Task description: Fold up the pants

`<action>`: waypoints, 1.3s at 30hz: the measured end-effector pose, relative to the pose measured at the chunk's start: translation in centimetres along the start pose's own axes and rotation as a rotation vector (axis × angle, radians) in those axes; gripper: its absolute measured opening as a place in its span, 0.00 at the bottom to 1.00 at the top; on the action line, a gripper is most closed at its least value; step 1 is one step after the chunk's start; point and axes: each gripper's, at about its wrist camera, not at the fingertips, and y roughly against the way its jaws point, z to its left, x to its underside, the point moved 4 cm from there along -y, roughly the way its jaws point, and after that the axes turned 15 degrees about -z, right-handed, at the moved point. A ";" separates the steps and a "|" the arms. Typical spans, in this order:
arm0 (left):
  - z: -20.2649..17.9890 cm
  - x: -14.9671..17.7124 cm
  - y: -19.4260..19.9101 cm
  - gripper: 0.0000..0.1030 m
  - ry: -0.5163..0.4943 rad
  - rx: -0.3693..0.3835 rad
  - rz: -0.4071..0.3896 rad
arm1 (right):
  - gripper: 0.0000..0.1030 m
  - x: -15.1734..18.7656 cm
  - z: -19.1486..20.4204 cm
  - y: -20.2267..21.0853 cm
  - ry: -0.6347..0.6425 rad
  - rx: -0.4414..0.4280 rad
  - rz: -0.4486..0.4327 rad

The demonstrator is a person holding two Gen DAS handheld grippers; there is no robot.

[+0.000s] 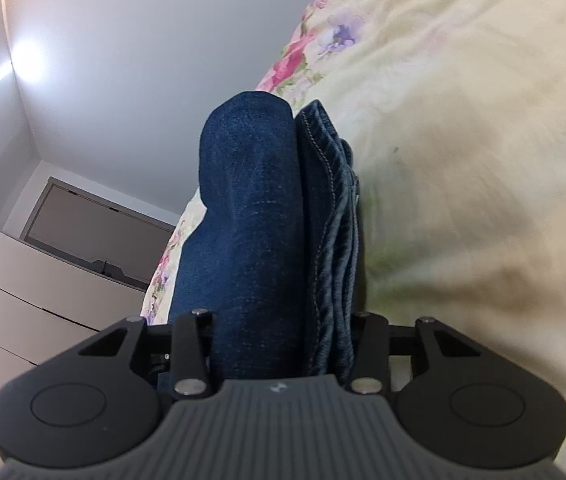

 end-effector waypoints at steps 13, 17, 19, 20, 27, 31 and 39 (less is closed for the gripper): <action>3.9 -6.6 18.7 0.34 -0.093 -0.156 -0.160 | 0.39 9.0 12.5 -10.1 0.045 -0.154 0.122; 7.2 -7.3 22.4 0.34 -0.082 -0.204 -0.202 | 0.39 13.6 14.8 -15.2 0.024 -0.157 0.160; 9.2 -7.3 23.5 0.34 -0.048 -0.221 -0.213 | 0.39 15.3 15.5 -17.7 0.033 -0.154 0.174; 10.1 -7.1 23.7 0.35 -0.033 -0.234 -0.215 | 0.39 16.1 15.6 -18.7 0.033 -0.149 0.183; 13.9 -6.3 23.5 0.48 0.030 -0.231 -0.206 | 0.37 19.2 13.5 -22.9 0.056 -0.067 0.216; 11.9 -7.3 25.4 0.50 -0.069 -0.316 -0.173 | 0.63 18.1 13.2 -21.2 0.067 -0.063 0.206; 3.6 -5.7 28.5 0.56 -0.387 -0.528 -0.240 | 0.69 11.8 21.3 -16.1 0.377 -0.139 -0.074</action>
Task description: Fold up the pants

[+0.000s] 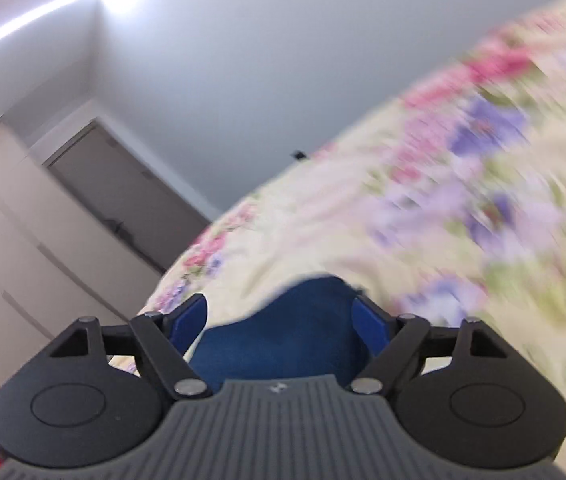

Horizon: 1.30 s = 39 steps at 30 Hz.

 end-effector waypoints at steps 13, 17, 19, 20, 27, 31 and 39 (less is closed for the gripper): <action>-3.6 3.5 0.4 0.64 -0.086 0.090 -0.019 | 0.43 5.6 4.7 -9.4 0.629 0.057 0.167; -2.5 6.4 -0.3 0.62 -0.142 0.094 -0.015 | 0.39 6.6 3.5 -10.9 0.695 0.113 0.205; -2.3 7.2 -0.7 0.62 -0.157 0.091 -0.019 | 0.39 7.6 2.4 -11.5 0.718 0.125 0.235; -2.2 7.4 -0.9 0.62 -0.160 0.087 -0.017 | 0.39 8.0 1.8 -11.8 0.728 0.124 0.238; -2.8 6.2 0.9 0.69 -0.105 0.042 -0.031 | 0.51 7.7 1.6 -11.5 0.705 0.107 0.199; -4.1 5.7 4.2 0.79 -0.095 0.061 -0.087 | 0.77 6.1 5.6 -6.3 0.737 0.058 0.030; -4.5 8.5 4.9 0.84 -0.143 0.022 -0.033 | 0.77 12.6 9.8 3.1 1.029 -0.005 0.085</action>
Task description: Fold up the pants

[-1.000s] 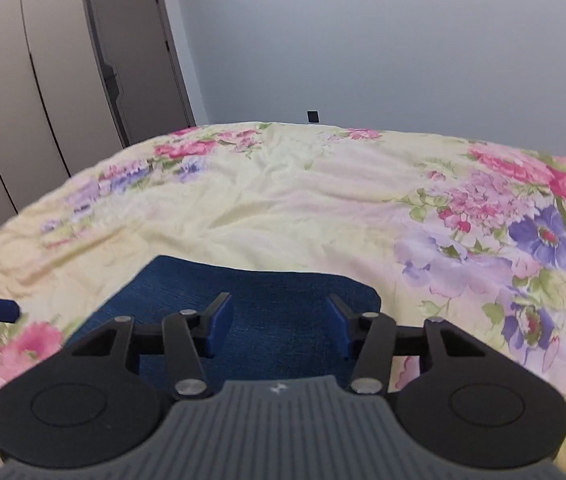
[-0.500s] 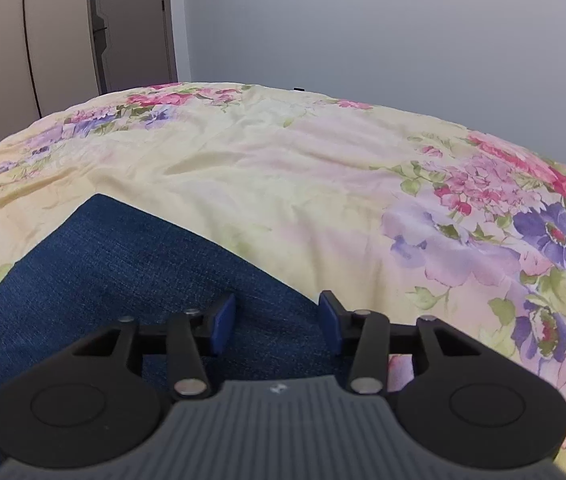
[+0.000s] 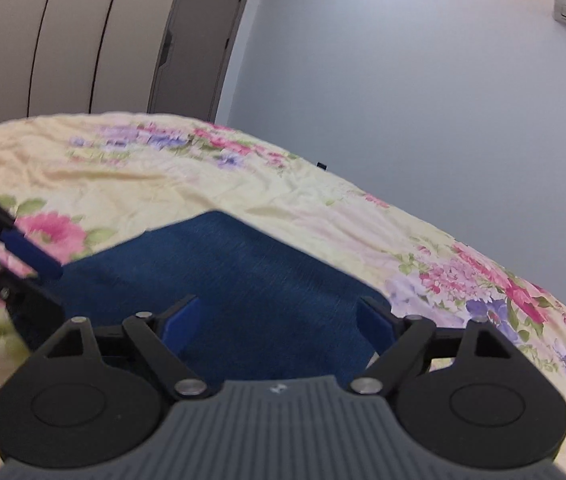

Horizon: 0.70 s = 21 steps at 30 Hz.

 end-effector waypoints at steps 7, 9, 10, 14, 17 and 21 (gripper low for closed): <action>1.1 3.1 -1.4 0.85 -0.049 -0.029 0.052 | 0.65 6.4 1.5 0.3 -0.011 0.026 0.217; 0.6 2.8 -1.2 0.84 -0.083 -0.045 0.041 | 0.66 7.2 1.9 0.4 0.020 0.033 0.218; 0.4 2.4 -0.8 0.83 -0.078 -0.054 0.028 | 0.66 7.0 2.1 0.4 0.028 0.038 0.215; 0.6 -1.3 0.7 0.79 -0.024 -0.048 -0.096 | 0.58 4.5 0.5 1.4 -0.094 0.060 0.137; 0.7 -5.4 -1.3 0.86 -0.042 -0.052 -0.173 | 0.61 1.5 -1.2 1.1 -0.176 0.084 0.039; 2.2 -8.9 -7.5 0.86 -0.027 -0.083 -0.160 | 0.61 -0.6 -3.2 -3.8 -0.176 0.100 0.023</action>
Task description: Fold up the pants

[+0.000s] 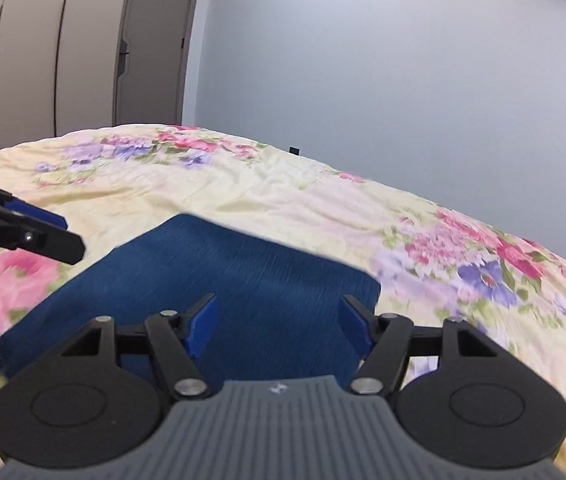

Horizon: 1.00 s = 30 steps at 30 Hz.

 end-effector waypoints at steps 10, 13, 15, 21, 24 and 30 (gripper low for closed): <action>1.5 4.2 -8.4 0.97 -0.087 -0.082 0.166 | 0.66 1.9 -1.8 -11.4 -0.037 0.095 0.214; 0.2 5.2 -8.8 1.00 -0.218 -0.093 0.165 | 0.75 3.6 -1.0 -12.7 0.025 0.092 0.250; 0.2 4.9 -8.7 1.00 -0.209 -0.103 0.163 | 0.80 3.8 -0.9 -13.1 0.022 0.094 0.256; 1.2 2.4 -5.9 0.94 -0.057 -0.139 0.135 | 0.80 1.6 -1.1 -11.1 0.041 0.134 0.175; 1.7 2.1 -2.7 0.95 0.080 -0.145 0.109 | 0.80 -0.2 -0.8 -7.4 -0.054 0.130 0.105; 0.6 4.9 1.9 0.95 0.156 -0.188 0.098 | 0.79 0.9 2.1 -0.4 -0.062 0.150 0.074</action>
